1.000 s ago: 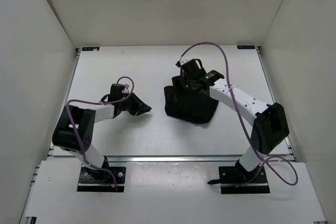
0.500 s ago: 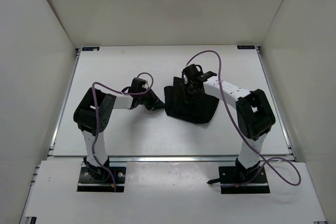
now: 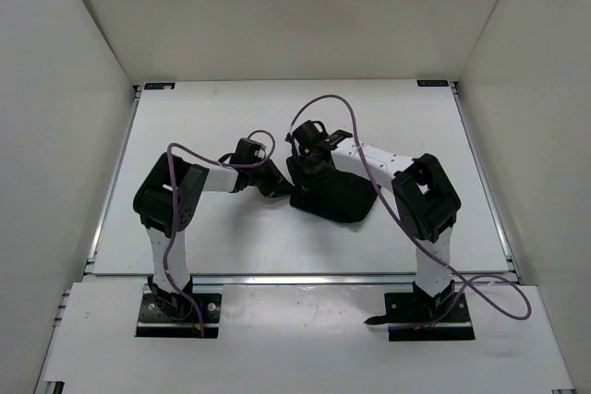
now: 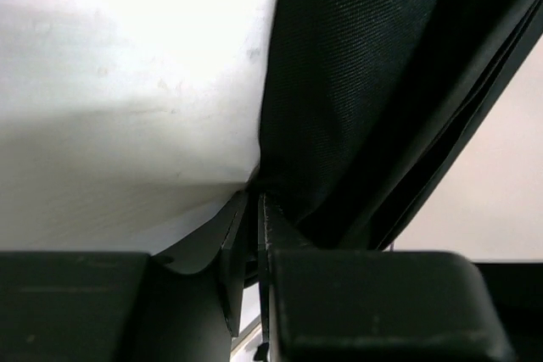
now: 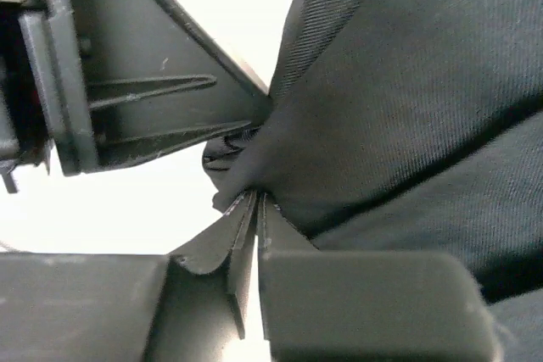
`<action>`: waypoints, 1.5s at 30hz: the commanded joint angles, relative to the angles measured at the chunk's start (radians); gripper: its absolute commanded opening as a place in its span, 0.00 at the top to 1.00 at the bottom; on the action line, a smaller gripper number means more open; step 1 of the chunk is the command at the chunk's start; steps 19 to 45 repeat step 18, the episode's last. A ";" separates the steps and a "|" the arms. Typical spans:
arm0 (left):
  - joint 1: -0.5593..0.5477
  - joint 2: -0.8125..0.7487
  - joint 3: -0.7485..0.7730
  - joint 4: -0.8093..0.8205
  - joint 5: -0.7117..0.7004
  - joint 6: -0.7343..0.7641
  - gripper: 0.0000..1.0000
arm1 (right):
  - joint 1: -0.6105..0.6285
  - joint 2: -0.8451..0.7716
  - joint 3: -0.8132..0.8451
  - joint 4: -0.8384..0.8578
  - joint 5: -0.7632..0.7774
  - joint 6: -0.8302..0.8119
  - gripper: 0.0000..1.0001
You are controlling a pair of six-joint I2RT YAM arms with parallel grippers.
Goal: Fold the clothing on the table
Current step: Fold the skirt
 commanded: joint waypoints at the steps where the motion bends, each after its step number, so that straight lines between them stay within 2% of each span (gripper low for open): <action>1: 0.009 -0.061 -0.048 -0.015 0.025 0.011 0.78 | 0.000 -0.090 0.032 -0.022 0.056 -0.006 0.96; 2: 0.006 -0.083 -0.061 -0.015 0.024 0.013 0.78 | -0.007 -0.124 0.030 -0.052 0.068 0.012 0.90; 5: 0.027 -0.176 -0.113 -0.024 0.031 0.019 0.73 | -0.068 -0.234 -0.023 -0.103 0.053 0.044 0.80; 8: 0.075 -0.295 -0.186 -0.009 0.060 0.014 0.71 | -0.154 -0.363 -0.134 -0.103 0.013 0.043 0.74; 10: 0.102 -0.392 -0.234 -0.059 0.056 0.042 0.69 | -0.191 -0.455 -0.190 -0.103 0.010 0.034 0.69; 14: 0.161 -0.554 -0.311 -0.113 0.063 0.072 0.66 | -0.289 -0.550 -0.266 -0.086 -0.045 0.008 0.63; 15: 0.178 -0.571 -0.323 -0.130 0.059 0.075 0.65 | -0.303 -0.561 -0.266 -0.092 -0.059 0.003 0.63; 16: 0.185 -0.603 -0.341 -0.137 0.059 0.081 0.57 | -0.308 -0.561 -0.266 -0.098 -0.055 0.000 0.64; 18: 0.201 -0.641 -0.346 -0.159 0.054 0.092 0.54 | -0.293 -0.544 -0.246 -0.121 -0.014 -0.006 0.63; 45: 0.201 -0.641 -0.346 -0.159 0.054 0.092 0.54 | -0.293 -0.544 -0.246 -0.121 -0.014 -0.006 0.63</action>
